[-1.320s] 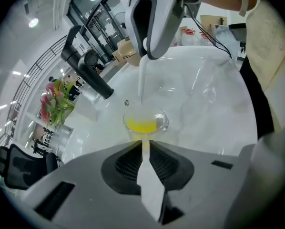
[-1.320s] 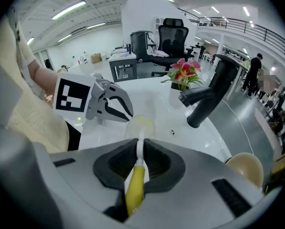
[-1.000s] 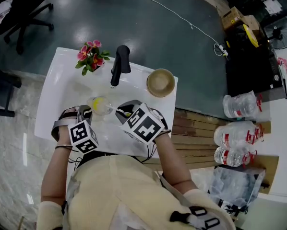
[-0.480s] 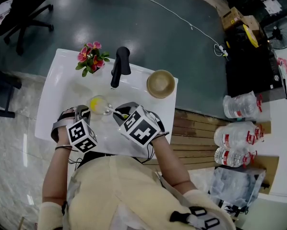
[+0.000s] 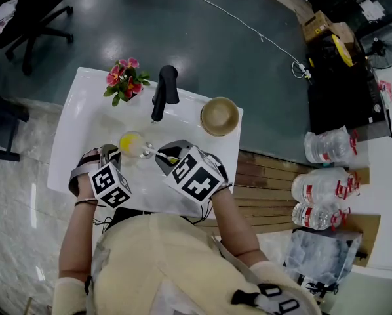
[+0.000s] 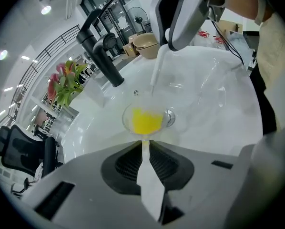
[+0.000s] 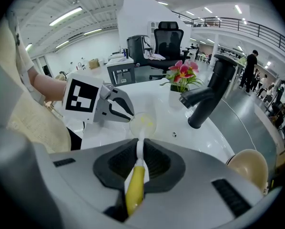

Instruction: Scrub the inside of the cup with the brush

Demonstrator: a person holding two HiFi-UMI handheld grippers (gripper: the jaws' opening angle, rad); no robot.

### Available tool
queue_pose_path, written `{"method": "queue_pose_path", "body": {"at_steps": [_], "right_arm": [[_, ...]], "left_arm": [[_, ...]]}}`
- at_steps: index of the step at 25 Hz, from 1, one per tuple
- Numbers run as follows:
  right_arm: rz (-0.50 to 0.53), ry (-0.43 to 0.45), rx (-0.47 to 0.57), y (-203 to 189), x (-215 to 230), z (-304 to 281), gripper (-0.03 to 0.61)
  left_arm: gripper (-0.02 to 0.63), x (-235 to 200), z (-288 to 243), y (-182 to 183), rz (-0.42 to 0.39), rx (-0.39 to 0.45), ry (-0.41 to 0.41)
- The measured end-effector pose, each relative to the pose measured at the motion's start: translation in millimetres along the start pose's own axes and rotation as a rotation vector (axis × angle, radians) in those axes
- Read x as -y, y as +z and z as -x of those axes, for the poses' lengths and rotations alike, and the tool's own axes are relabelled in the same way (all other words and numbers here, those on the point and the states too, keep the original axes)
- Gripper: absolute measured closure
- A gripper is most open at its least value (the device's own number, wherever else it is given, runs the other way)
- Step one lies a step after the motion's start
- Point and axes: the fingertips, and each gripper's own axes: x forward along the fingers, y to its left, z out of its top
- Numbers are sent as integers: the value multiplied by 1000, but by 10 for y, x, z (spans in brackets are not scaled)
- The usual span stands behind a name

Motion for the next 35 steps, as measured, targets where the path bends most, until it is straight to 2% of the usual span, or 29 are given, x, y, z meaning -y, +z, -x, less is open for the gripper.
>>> {"method": "queue_pose_path", "body": {"at_steps": [14, 27, 35], "right_arm": [[-42, 15, 99, 12, 36, 282, 528], [-75, 34, 158, 28, 42, 367, 528], [-83, 36, 186, 37, 42, 443, 528]], "left_arm": [[558, -62, -31, -41, 55, 1, -9], [558, -56, -25, -105, 148, 21, -45], [558, -54, -11, -107, 168, 30, -45]]}}
